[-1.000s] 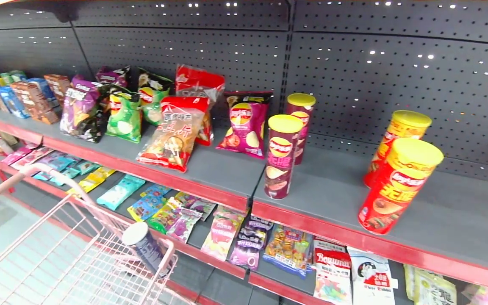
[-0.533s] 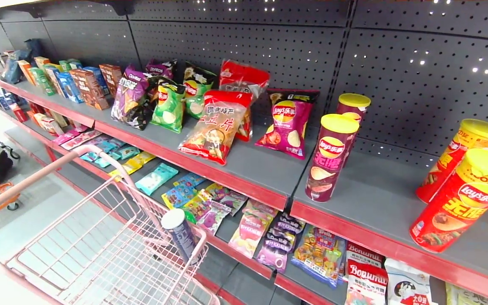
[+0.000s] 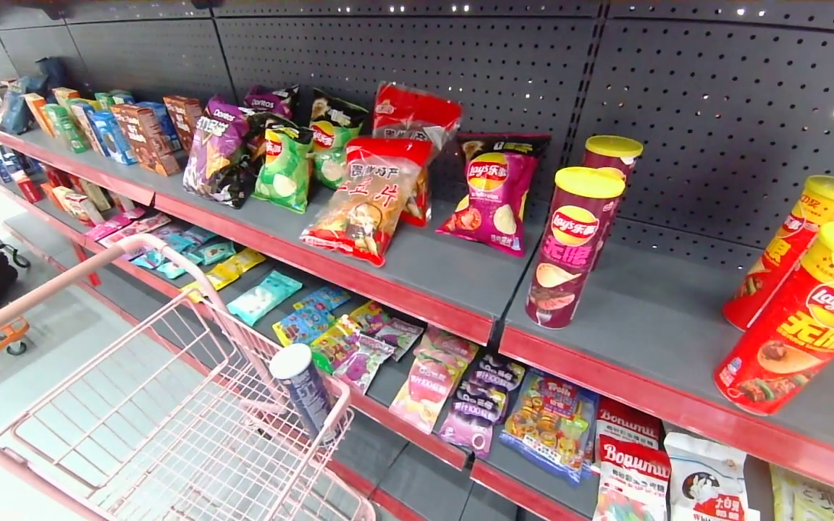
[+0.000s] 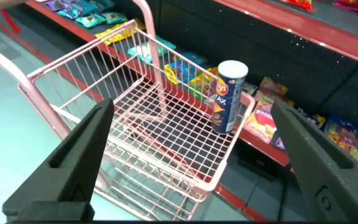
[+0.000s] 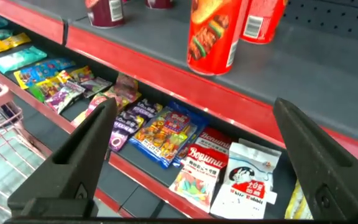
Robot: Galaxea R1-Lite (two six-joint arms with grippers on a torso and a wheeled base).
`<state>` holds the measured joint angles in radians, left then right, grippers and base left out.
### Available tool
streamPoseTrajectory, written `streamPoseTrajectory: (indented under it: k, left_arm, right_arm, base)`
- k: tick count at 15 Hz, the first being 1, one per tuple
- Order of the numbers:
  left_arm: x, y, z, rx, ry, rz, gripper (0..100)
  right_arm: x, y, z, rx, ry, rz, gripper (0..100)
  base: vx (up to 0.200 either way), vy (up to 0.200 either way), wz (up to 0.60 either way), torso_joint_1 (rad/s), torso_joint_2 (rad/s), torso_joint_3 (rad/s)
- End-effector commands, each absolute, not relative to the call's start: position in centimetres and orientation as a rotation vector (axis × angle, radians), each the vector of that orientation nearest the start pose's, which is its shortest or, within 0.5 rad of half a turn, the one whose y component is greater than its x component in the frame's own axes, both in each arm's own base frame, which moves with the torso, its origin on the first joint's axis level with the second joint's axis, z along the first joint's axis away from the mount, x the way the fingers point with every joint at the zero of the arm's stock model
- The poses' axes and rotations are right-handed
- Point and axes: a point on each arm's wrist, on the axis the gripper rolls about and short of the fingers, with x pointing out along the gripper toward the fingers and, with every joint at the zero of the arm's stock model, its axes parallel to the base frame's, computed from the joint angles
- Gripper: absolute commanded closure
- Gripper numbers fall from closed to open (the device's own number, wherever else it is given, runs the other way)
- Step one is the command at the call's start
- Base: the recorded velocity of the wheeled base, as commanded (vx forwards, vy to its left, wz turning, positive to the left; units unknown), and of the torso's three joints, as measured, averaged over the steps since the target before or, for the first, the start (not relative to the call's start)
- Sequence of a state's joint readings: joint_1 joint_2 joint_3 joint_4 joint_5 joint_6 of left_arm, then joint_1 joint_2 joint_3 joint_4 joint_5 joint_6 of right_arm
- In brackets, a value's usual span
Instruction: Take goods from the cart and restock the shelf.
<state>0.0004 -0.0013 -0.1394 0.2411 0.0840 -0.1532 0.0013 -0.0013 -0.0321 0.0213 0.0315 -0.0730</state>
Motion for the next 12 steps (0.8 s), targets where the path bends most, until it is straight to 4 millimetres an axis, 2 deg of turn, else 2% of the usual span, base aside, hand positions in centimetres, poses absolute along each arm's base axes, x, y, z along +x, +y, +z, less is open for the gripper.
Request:
streamPoseTrajectory:
  k: [1, 12]
  left_arm:
    - [-3.56, 0.18, 8.87, -0.151, 0.094, 0.093, 0]
    - [-3.56, 0.19, 8.87, -0.134, 0.095, 0.094, 0]
  right_arm:
    - [-2.53, 0.07, 8.22, -0.074, -0.012, 0.033, 0]
    - [-2.53, 0.07, 8.22, -0.074, -0.012, 0.035, 0]
  base:
    - [0.000, 0.000, 0.00, -0.139, 0.33, 0.207]
    - [0.000, 0.000, 0.00, -0.155, 0.39, 0.238]
